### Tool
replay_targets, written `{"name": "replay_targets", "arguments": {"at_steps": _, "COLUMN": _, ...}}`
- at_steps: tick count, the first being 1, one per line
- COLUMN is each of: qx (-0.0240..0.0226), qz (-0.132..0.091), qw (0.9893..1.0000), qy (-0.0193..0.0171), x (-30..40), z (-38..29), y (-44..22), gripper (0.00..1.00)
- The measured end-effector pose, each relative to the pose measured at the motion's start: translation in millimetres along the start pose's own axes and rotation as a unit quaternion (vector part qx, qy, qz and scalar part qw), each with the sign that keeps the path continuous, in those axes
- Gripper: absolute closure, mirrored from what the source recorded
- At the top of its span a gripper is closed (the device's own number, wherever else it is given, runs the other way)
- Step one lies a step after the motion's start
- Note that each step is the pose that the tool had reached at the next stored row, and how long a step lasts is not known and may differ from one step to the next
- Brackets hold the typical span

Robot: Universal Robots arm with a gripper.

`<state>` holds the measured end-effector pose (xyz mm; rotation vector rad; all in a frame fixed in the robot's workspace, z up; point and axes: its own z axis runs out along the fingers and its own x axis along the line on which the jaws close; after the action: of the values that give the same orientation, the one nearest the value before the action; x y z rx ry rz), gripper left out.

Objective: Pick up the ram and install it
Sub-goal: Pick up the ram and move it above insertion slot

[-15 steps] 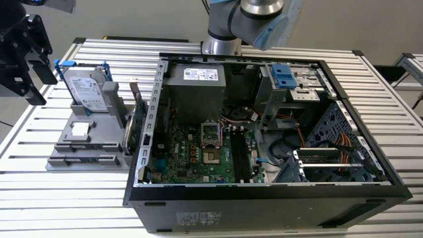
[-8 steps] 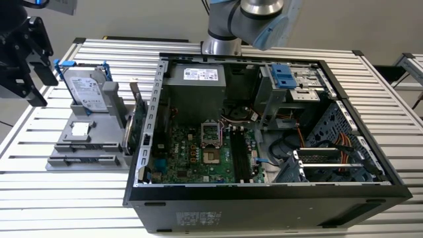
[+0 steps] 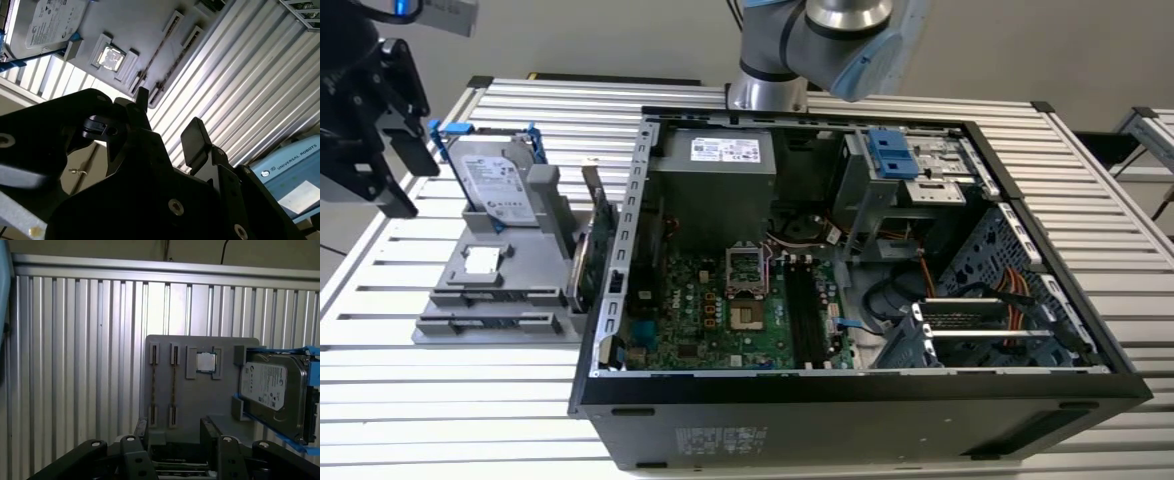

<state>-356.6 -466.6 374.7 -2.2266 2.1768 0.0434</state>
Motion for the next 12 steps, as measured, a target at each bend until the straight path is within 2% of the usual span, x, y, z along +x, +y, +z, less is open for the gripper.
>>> {"name": "replay_targets", "arguments": {"at_steps": 12, "qx": 0.0000, "qz": 0.000, "qw": 1.0000, "qy": 0.0000, "x": 1.2, "z": 5.7, "y": 0.1, "gripper": 1.00}}
